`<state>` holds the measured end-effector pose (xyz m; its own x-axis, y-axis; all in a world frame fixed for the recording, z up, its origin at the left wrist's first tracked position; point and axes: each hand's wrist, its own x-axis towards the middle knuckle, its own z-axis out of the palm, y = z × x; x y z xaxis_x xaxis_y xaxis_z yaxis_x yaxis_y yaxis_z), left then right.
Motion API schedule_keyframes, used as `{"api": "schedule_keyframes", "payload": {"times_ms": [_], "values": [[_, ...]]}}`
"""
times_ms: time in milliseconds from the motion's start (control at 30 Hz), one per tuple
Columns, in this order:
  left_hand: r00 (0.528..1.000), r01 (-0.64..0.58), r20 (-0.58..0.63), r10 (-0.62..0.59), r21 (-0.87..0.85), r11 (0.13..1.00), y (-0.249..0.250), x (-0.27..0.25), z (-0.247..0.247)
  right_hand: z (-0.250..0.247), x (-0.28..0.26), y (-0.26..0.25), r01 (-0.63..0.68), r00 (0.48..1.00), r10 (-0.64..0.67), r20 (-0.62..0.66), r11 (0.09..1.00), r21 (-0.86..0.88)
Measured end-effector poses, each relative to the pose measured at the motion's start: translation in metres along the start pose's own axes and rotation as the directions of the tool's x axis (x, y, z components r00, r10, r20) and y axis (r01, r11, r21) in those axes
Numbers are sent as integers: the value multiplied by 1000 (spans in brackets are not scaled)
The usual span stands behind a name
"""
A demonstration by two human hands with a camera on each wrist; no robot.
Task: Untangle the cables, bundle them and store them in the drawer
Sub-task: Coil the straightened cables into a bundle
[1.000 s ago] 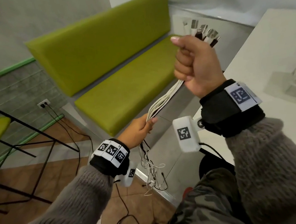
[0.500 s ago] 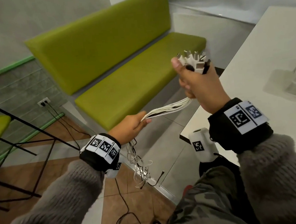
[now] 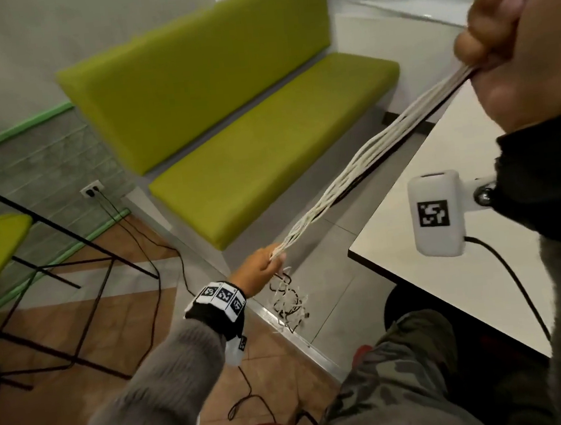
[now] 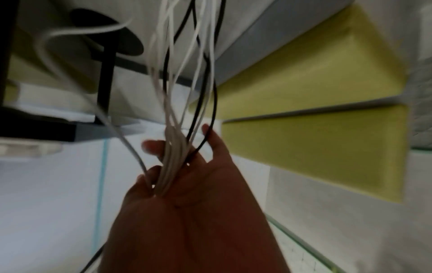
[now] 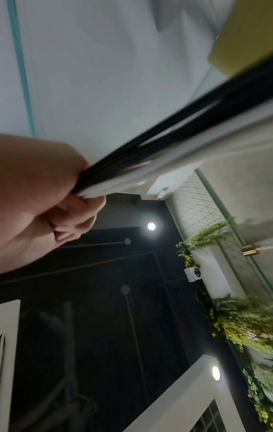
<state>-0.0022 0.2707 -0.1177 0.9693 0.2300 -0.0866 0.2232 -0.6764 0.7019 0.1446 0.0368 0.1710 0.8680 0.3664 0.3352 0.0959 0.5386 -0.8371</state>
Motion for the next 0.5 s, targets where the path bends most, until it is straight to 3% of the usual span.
{"api": "schedule_keyframes", "payload": {"times_ms": [100, 167, 200, 233, 300, 333, 400, 500], "values": [[977, 131, 139, -164, 219, 967, -4, 4, 4, 14, -7, 18, -28, 999, 26, 48, 999, 29], [914, 171, 274, -298, 407, 897, 5, 7, -12, 27, -12, 32, -92, 991, 90, 95, 996, 19], [899, 171, 311, -307, 394, 903, 18, 7, -26, 32, -13, 39, -121, 986, 119, 116, 993, 9], [917, 149, 318, -241, 288, 946, 38, 7, -45, 37, -15, 47, -149, 981, 147, 130, 989, 4], [987, -2, 161, 14, -74, 997, 86, 5, -81, 48, -19, 66, -210, 967, 210, 145, 978, -18], [991, -110, 52, 127, -254, 961, 108, 7, -94, 54, -22, 76, -244, 957, 245, 152, 969, -30], [946, -297, -33, 322, -479, 826, 145, 9, -103, 64, -28, 90, -312, 936, 310, 164, 950, -18], [923, -317, -18, 384, -600, 735, 172, 13, -87, 65, -29, 94, -374, 913, 362, 188, 927, 35]]}}
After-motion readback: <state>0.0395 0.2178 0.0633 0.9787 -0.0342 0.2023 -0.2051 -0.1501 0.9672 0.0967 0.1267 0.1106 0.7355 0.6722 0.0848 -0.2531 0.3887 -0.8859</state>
